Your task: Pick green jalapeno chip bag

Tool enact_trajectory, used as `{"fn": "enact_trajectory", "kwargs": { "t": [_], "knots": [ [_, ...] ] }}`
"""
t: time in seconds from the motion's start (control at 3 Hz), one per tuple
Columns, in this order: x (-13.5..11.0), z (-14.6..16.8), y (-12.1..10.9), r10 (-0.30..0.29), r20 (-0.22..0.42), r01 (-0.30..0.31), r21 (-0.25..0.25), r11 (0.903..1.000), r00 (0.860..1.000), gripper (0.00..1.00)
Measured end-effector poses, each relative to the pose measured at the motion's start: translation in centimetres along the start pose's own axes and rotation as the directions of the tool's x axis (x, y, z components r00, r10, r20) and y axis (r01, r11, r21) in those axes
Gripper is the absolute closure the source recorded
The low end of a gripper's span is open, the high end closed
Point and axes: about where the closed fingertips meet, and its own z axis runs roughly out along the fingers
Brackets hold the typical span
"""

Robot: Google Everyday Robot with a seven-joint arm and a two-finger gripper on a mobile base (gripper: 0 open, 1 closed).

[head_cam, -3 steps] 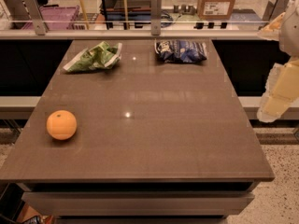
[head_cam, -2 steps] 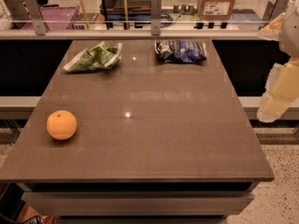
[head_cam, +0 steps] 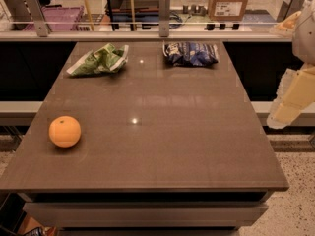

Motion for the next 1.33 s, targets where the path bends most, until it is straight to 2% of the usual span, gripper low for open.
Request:
{"fn": "enact_trajectory", "kwargs": {
  "t": [0.33,0.67,1.0,1.33],
  "knots": [
    [-1.4,-0.4,0.0,-0.076,0.060,0.069,0.104,0.9921,0.995,0.00],
    [-3.7,-0.1,-0.6,-0.192,0.147,0.161,0.202,0.9660,0.970,0.00],
    [-6.3,0.6,-2.3,-0.326,0.240,0.247,0.305,0.9198,0.915,0.00],
    [-7.5,2.1,-3.8,-0.375,0.316,0.260,0.351,0.8997,0.872,0.00]
  ]
}}
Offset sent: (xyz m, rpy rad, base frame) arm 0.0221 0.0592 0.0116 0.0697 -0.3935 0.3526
